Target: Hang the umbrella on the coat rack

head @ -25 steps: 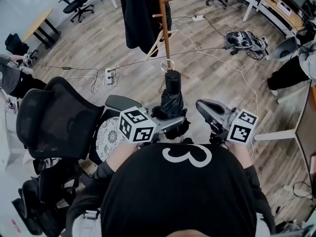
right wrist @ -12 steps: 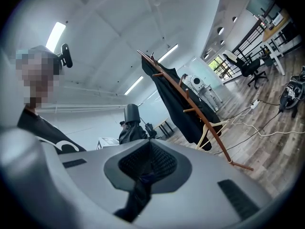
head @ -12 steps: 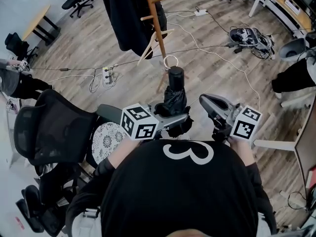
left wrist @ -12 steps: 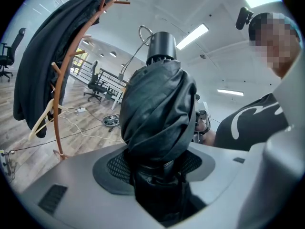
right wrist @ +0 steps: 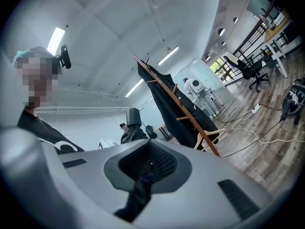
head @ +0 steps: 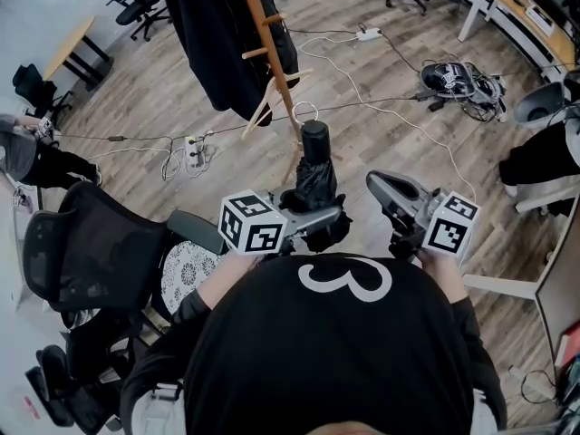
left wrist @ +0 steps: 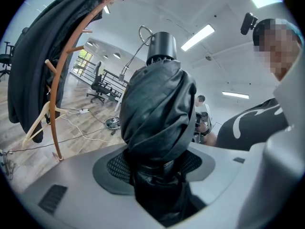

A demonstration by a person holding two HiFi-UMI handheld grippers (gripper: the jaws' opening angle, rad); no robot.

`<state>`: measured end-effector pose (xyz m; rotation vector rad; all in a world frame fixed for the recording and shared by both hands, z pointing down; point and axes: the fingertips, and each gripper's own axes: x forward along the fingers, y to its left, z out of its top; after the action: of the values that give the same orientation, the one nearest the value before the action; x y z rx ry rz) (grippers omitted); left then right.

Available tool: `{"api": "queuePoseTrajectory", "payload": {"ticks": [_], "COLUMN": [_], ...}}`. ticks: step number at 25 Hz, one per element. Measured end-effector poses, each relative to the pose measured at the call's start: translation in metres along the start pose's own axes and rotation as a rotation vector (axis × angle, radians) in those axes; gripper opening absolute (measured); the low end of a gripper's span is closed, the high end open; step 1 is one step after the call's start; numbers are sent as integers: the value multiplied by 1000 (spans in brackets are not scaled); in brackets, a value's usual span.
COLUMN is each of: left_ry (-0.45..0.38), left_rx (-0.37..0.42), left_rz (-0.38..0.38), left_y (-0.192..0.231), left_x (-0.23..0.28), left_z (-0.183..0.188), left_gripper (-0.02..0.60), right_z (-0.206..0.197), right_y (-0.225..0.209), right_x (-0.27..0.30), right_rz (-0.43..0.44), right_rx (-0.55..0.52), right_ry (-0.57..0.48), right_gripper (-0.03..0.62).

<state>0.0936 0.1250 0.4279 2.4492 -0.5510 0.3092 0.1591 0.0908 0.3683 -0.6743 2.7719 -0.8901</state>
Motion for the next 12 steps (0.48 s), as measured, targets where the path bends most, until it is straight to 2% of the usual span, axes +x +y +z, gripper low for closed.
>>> {"api": "queuePoseTrajectory", "payload": {"ticks": [12], "left_ry": [-21], "left_rx": [-4], "left_rz": [19], "left_y": [18], "left_x": [5], "left_z": [18], "left_gripper": [265], "right_z": [8], "right_y": [-18], "right_x": [14], "right_rz": [27], "right_rx": [8], "right_ry": [8], "right_gripper": [28]}}
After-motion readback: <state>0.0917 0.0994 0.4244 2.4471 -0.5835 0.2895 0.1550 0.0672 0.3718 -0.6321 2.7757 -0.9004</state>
